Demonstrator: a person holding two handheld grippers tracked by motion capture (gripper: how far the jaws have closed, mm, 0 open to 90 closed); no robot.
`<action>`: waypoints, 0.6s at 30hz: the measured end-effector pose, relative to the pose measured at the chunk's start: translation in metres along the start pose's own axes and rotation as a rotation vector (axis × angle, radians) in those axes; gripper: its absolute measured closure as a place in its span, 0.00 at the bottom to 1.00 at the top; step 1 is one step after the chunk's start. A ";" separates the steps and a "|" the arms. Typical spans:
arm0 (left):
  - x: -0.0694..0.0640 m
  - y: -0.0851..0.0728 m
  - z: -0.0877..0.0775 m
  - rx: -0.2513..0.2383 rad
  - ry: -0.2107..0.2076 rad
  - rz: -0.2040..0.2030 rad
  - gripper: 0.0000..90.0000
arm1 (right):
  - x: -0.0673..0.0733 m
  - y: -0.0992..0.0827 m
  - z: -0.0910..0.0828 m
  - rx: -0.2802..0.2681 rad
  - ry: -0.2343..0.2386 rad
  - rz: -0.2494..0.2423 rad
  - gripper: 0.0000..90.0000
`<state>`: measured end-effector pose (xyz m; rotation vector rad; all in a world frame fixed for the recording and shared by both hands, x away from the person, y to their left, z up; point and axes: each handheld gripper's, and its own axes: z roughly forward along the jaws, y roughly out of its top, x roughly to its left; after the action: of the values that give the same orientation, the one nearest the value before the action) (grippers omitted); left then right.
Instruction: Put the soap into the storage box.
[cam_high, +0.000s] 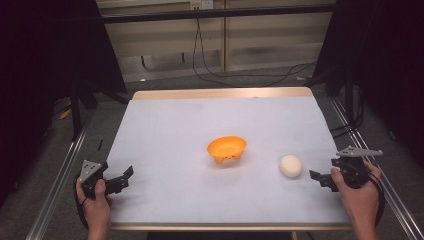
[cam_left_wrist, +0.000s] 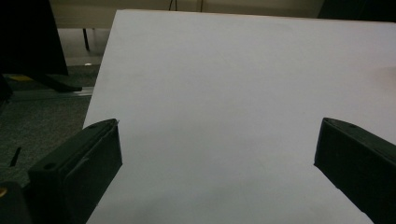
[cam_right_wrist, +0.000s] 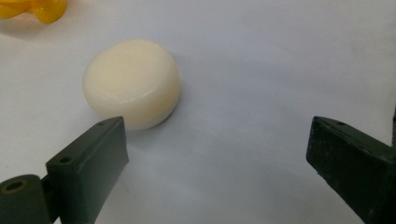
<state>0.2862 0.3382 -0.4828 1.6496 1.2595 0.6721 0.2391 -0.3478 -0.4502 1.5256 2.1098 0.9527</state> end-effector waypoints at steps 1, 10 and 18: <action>0.000 0.000 0.000 0.000 0.000 0.000 0.01 | 0.000 0.000 0.000 0.000 0.000 0.000 0.06; -0.001 0.000 0.000 0.001 -0.001 0.010 0.01 | 0.004 0.022 0.007 0.091 0.030 -0.025 0.07; -0.002 0.000 0.001 0.003 0.001 0.018 0.01 | 0.017 0.039 0.015 0.133 0.058 -0.045 0.07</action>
<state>0.2861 0.3362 -0.4827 1.6650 1.2489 0.6820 0.2697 -0.3199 -0.4314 1.5227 2.2796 0.8657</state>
